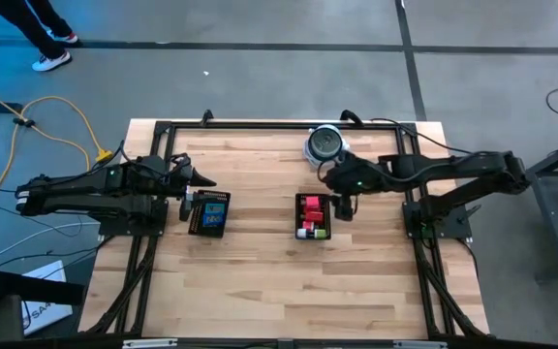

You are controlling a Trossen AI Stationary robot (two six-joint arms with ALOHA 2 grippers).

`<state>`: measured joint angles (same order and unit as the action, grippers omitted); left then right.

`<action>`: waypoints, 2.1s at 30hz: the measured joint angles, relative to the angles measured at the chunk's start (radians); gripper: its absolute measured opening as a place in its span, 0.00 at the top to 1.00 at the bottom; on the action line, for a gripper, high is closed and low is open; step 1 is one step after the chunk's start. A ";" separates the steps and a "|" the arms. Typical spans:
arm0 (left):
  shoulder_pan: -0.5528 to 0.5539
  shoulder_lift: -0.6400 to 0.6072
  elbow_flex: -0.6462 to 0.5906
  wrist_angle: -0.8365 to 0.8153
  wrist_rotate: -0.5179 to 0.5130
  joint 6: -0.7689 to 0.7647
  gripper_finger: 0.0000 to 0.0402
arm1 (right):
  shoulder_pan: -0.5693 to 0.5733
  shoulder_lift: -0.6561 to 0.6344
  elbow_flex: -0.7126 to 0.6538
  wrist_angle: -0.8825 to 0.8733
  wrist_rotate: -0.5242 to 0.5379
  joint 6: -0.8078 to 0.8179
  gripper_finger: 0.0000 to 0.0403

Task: Pick & Place Office items
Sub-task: Return to Home Position

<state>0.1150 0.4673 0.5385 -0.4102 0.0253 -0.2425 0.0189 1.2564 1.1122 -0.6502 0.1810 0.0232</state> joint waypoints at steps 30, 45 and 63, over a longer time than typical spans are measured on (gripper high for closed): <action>0.000 0.000 0.000 0.000 0.000 0.000 0.46 | 0.060 -0.557 -0.537 0.355 0.081 0.109 0.45; 0.000 0.000 0.000 0.000 0.000 0.000 0.46 | 0.060 -0.894 -0.833 0.549 0.078 0.134 0.45; 0.000 0.000 0.000 0.000 0.000 0.000 0.46 | 0.060 -1.064 -0.972 0.665 0.020 0.122 0.45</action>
<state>0.1150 0.4671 0.5385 -0.4099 0.0253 -0.2428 0.0792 0.1923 0.1401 0.0148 0.2006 0.1457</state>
